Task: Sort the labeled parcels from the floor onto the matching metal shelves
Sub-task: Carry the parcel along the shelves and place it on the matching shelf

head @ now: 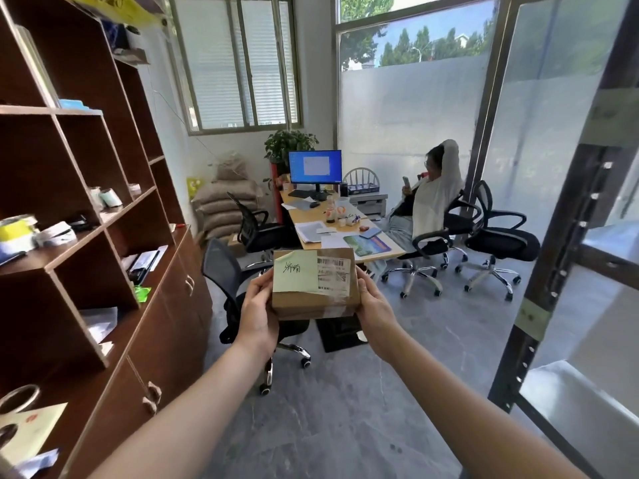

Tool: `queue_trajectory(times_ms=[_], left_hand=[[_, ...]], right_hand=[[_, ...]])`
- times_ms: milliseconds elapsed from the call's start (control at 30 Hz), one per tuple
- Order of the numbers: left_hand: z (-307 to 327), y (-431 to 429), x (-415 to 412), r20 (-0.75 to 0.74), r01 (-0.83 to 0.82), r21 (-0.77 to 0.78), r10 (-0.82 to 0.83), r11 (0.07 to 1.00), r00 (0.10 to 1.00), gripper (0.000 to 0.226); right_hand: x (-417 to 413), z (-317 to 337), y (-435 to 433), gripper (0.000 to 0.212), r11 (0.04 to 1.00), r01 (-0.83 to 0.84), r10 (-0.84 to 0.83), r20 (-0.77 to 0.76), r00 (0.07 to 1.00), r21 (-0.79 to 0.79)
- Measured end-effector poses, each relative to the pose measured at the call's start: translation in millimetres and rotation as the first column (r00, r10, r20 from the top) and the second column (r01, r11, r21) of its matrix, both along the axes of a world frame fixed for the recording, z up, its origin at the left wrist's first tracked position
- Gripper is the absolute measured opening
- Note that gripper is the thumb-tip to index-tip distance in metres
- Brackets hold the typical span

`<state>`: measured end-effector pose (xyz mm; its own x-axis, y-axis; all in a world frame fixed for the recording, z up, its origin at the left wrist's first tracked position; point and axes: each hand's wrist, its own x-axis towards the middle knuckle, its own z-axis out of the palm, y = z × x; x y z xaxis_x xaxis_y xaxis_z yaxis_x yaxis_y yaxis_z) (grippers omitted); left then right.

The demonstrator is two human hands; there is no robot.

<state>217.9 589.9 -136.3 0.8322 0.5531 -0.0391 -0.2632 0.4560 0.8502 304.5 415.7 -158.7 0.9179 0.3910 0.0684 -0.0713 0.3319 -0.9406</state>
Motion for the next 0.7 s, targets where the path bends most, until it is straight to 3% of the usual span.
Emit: queue_trajectory(times_ms=[367,700], left_hand=[[-6.9,-24.8,55.8,0.001,0.068,0.004,-0.068,0.998,0.998,0.024],[-14.6,3.2,113.4,-0.020,0.149,-0.032,-0.149,0.988,0.989,0.023]], right_hand=[[47.3,-13.4,-25.1,0.036,0.997,0.069,-0.070,-0.024,0.997,-0.024],[89.7,-14.3,-9.6,0.039,0.995,0.091,-0.091,-0.023,0.996,-0.037]])
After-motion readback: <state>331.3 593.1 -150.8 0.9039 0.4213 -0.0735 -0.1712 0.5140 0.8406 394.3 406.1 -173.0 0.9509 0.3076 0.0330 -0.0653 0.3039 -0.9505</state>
